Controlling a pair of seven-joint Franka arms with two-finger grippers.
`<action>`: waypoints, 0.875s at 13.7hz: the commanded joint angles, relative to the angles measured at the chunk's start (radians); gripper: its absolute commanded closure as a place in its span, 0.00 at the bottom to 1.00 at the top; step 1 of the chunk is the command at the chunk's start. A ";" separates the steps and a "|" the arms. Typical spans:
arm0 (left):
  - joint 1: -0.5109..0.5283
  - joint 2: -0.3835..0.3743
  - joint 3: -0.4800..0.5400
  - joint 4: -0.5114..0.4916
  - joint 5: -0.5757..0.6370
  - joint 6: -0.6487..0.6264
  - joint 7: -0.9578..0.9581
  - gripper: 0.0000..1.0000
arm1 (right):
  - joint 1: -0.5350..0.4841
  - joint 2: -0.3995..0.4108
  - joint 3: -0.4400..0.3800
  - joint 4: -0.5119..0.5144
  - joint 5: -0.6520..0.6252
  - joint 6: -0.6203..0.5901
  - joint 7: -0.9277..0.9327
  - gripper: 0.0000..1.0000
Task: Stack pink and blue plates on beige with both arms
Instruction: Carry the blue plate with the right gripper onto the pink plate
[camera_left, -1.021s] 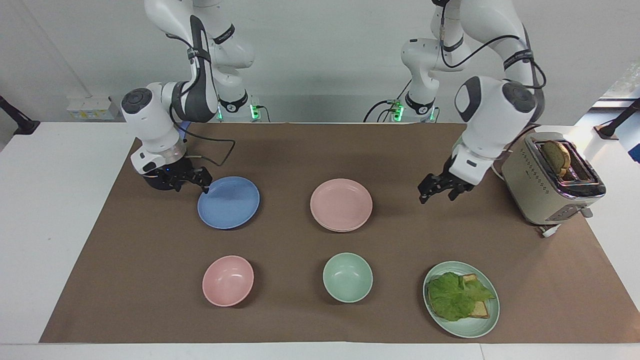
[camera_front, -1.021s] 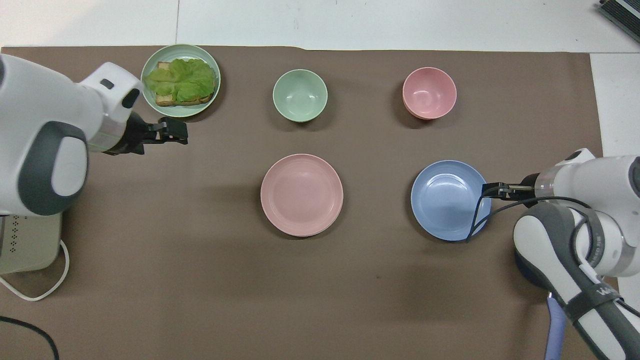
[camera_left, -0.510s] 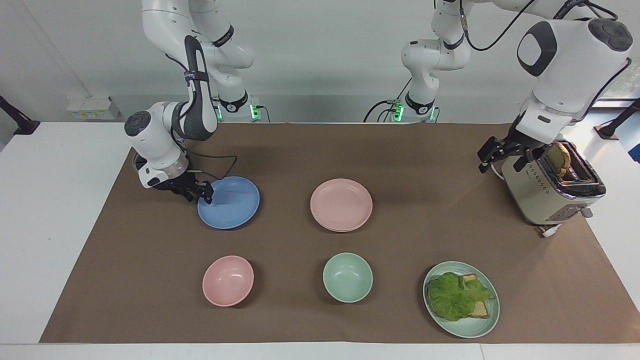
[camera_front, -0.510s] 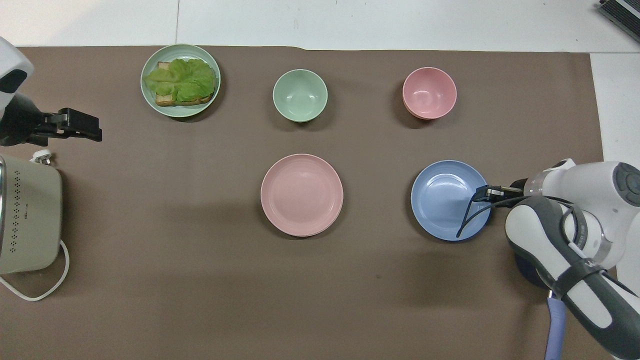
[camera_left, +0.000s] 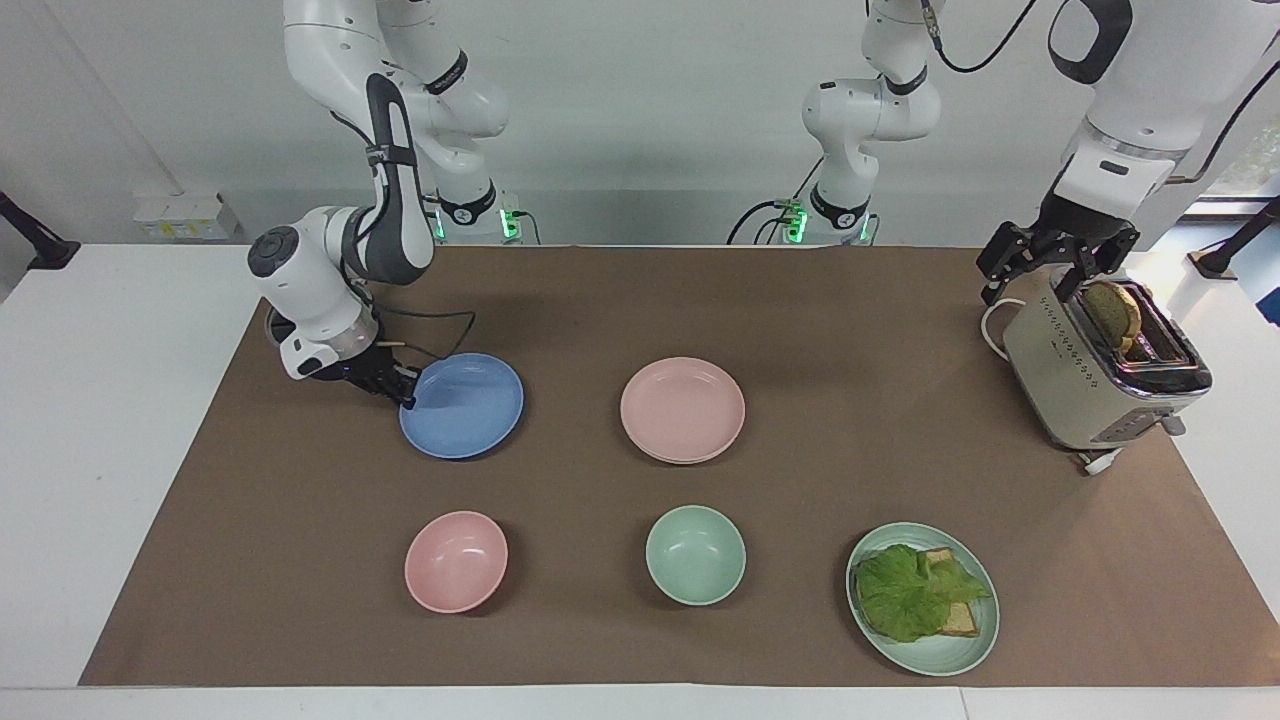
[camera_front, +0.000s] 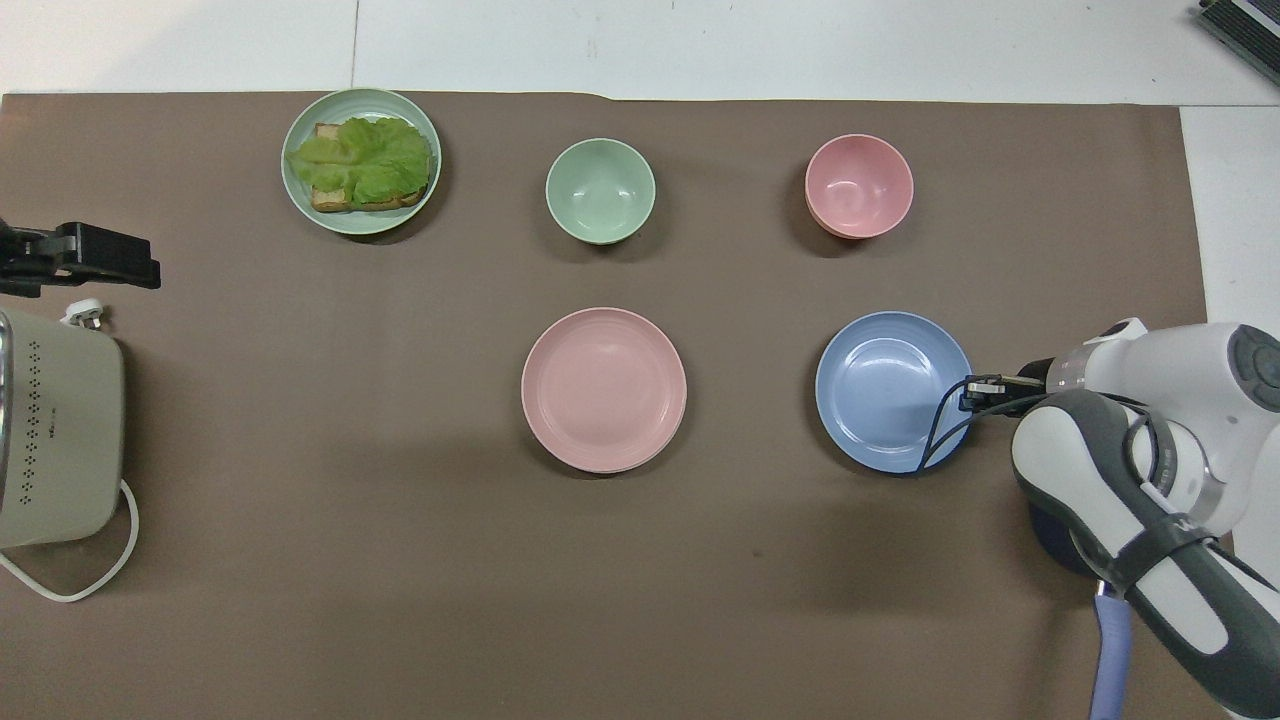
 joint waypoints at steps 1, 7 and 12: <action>0.005 -0.005 -0.005 -0.001 0.016 -0.013 0.006 0.00 | -0.014 -0.045 0.007 0.016 0.028 -0.067 -0.046 1.00; 0.006 -0.005 -0.004 -0.003 0.015 -0.013 0.004 0.00 | 0.133 -0.088 0.025 0.079 0.032 -0.153 0.116 1.00; 0.006 -0.005 -0.004 -0.003 0.015 -0.013 0.004 0.00 | 0.389 -0.053 0.027 0.154 0.032 -0.074 0.445 1.00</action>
